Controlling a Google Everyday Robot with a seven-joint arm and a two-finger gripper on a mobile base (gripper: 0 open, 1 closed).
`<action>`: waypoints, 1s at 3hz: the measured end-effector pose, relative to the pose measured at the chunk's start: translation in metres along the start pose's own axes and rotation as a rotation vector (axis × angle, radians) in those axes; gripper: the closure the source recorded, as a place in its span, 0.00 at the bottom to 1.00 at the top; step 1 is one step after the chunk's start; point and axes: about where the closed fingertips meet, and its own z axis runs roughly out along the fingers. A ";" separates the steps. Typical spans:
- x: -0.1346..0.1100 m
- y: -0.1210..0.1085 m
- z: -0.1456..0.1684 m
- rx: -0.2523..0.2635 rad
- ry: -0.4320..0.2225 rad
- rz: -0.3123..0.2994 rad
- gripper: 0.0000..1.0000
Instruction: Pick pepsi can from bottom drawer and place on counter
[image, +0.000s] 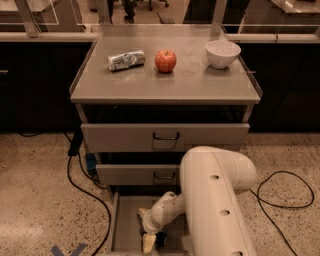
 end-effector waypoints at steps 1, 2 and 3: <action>-0.005 -0.016 -0.012 0.021 0.004 -0.027 0.00; -0.002 -0.024 -0.004 0.026 0.006 -0.042 0.00; 0.013 -0.012 0.020 0.011 -0.008 -0.020 0.00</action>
Offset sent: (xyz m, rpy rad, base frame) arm 0.0477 0.0002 -0.0017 -0.0006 -0.0553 0.0402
